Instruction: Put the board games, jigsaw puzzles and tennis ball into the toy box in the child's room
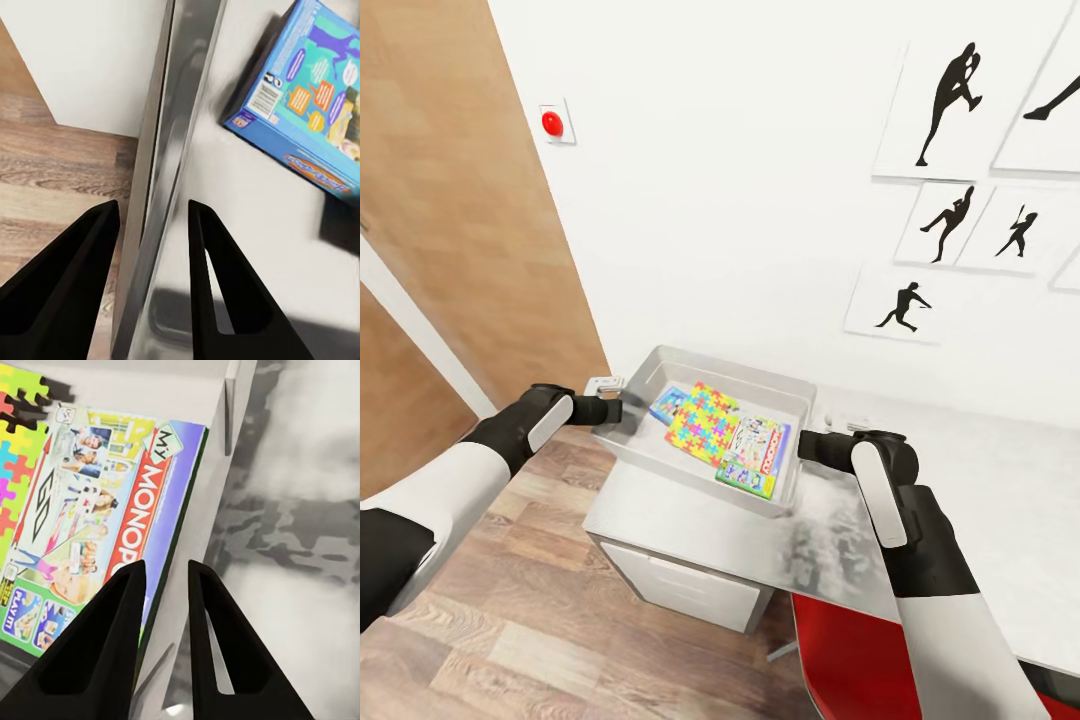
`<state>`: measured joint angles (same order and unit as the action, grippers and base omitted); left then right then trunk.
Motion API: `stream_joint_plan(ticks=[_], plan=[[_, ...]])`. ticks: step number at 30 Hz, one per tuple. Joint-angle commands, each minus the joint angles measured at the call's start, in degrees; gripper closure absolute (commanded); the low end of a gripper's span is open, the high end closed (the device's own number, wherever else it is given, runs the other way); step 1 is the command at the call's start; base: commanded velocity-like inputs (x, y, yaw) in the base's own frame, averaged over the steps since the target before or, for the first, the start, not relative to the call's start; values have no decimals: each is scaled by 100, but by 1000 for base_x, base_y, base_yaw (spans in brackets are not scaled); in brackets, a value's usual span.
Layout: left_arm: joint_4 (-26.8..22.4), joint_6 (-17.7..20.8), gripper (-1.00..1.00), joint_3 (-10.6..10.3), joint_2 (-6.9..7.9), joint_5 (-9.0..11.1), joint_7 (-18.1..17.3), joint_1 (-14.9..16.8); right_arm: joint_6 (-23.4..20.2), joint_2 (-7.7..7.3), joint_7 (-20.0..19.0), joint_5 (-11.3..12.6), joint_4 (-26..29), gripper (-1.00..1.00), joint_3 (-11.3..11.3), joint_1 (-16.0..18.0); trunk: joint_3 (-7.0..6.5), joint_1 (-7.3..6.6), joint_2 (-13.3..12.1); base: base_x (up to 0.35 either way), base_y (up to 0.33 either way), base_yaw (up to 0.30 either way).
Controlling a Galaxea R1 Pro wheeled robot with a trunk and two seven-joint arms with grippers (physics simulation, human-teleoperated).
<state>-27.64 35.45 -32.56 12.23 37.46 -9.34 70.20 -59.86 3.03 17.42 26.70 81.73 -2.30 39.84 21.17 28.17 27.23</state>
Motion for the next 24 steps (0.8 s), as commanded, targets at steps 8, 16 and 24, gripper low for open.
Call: stream_joint_plan(ticks=[8,16,24], plan=[[-4,129,100,-295,-62,174,-21,2,-14,0,26,447,14,100,-202,14,8,3,10,0,0,0],[-4,127,-100,-296,-81,168,-8,2,-14,-2,31,437,17,-100,-185,15,8,3,10,0,0,0],[-4,128,-100,-295,-101,166,2,2,-14,-4,32,433,23,-100,-184,15,8,3,10,0,0,0]])
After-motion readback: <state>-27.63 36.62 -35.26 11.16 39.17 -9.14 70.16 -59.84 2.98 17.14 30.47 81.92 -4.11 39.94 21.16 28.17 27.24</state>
